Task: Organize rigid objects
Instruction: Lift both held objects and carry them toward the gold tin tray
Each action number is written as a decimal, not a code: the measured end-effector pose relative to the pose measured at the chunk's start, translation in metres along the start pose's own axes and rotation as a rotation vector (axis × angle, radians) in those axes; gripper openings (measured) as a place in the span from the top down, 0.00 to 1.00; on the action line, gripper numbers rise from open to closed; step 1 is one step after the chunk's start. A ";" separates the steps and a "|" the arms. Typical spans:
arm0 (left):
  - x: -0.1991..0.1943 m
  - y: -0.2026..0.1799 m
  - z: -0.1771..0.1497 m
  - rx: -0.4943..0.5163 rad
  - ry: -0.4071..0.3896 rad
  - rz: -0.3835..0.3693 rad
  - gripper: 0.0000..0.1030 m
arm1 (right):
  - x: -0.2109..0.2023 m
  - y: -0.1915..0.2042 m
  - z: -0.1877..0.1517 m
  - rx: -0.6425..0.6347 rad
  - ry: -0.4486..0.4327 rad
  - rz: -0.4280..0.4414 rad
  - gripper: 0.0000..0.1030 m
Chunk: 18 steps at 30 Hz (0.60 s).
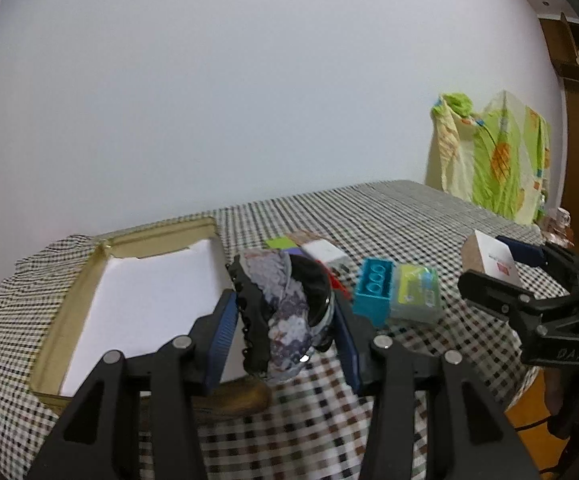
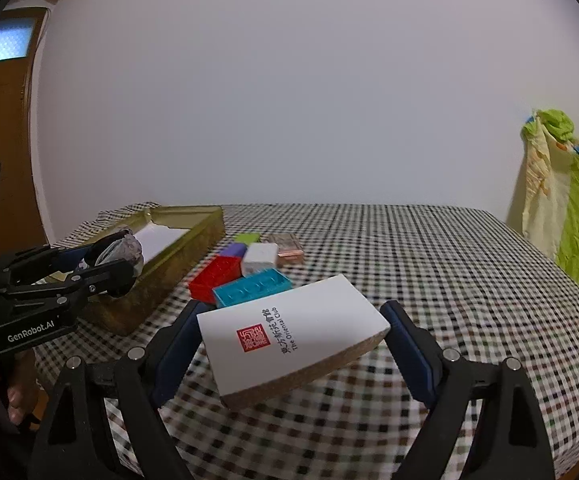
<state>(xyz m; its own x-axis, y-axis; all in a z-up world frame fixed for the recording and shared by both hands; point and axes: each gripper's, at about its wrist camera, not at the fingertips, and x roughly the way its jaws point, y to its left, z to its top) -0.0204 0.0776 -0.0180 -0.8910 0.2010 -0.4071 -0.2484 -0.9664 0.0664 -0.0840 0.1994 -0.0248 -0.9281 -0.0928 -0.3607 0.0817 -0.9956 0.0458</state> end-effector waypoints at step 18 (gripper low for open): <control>0.000 0.035 -0.003 -0.088 -0.026 0.099 0.55 | 0.002 0.044 0.021 -0.063 -0.082 0.084 0.13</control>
<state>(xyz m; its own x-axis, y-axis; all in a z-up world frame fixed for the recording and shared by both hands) -0.0283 0.0429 -0.0184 -0.9194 0.1068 -0.3786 -0.1253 -0.9918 0.0245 -0.0900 0.1559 -0.0044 -0.9434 -0.1775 -0.2801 0.1811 -0.9834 0.0131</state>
